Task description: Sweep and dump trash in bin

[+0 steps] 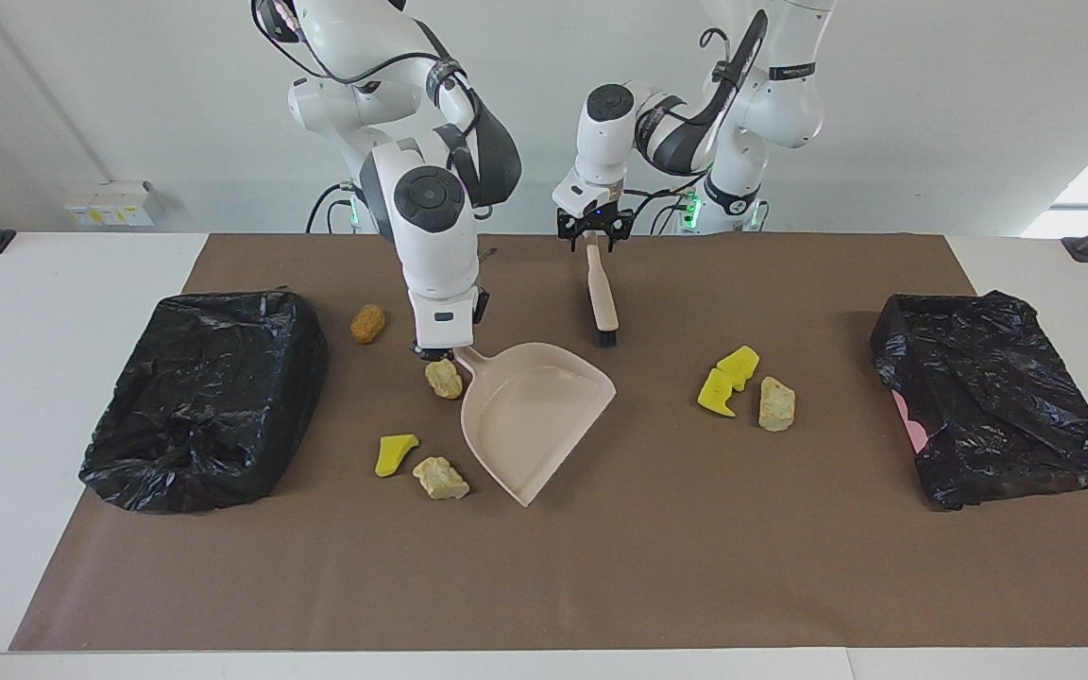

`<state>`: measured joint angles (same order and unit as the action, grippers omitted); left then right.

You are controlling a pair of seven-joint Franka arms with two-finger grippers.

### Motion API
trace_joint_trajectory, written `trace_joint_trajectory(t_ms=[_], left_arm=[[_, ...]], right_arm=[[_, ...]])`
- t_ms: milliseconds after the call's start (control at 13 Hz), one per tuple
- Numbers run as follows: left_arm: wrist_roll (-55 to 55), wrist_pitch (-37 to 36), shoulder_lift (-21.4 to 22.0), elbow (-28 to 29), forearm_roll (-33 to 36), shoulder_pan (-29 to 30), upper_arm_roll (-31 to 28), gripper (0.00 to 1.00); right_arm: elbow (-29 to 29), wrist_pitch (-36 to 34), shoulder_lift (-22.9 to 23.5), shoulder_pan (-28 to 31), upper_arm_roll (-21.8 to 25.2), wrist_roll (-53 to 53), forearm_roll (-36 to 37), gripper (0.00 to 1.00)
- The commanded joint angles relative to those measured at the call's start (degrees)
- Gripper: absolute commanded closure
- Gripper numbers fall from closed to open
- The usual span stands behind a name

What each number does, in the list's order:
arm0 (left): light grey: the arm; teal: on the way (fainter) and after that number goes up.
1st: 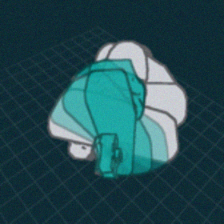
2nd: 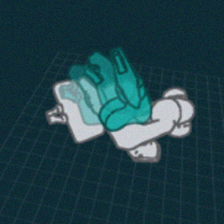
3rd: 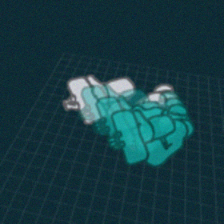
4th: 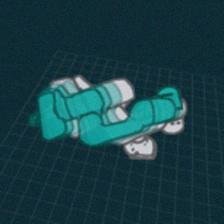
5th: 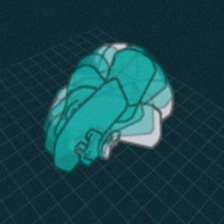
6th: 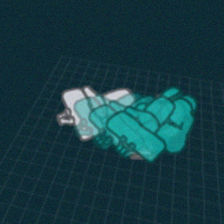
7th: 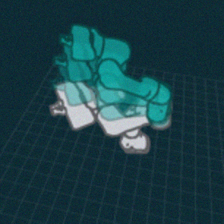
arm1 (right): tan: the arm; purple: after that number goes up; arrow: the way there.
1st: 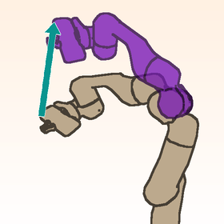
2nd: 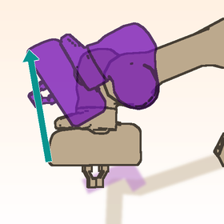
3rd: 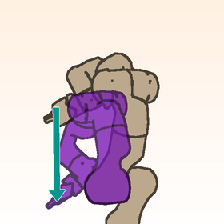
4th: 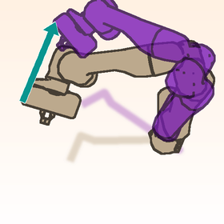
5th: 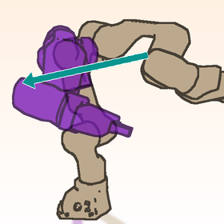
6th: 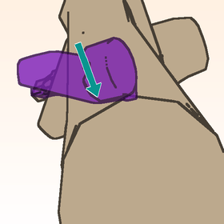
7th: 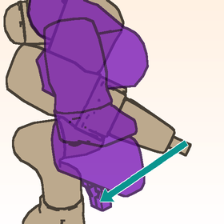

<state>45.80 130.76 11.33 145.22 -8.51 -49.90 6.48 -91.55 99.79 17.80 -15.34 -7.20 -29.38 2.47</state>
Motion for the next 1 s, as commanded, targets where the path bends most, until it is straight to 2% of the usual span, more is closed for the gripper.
trace_joint_trajectory(t_ms=[0, 77, 154, 539, 770, 924], left_arm=[[1.13, 0.28, 0.62, 1.3, -1.15, -1.34, -0.85, 0.47], [1.05, 0.02, 0.71, 1.3, -1.15, -1.34, -0.85, 0.69], [0.53, -0.07, 0.63, 1.21, -1.15, -1.26, -0.85, 1.0], [-1.4, -6.38, 1.24, -0.89, -1.15, 1.1, -1.47, 1.0], [-5.35, -16.64, 2.64, -7.03, -1.15, 8.56, -1.64, 1.0], [-9.3, -22.98, 6.67, -9.07, -1.07, 14.97, -1.91, 1.0]], right_arm=[[-0.65, -1.26, -1.02, 0.84, -0.44, -4.88, 1.04, 1.0], [-0.74, -1.88, -1.1, 0.84, -0.44, -5.5, 1.91, 1.0], [-0.74, -1.88, -1.19, 0.84, -0.53, -5.77, 2.62, 1.0], [-3.55, -0.56, -2.69, 0.75, -0.53, -9.19, 3.32, 1.0], [-7.23, 0.14, -4.88, -0.04, -0.62, -13.31, 6.83, 1.0], [-10.74, 1.19, -6.81, -0.22, -0.71, -13.77, 7.02, 1.0]])
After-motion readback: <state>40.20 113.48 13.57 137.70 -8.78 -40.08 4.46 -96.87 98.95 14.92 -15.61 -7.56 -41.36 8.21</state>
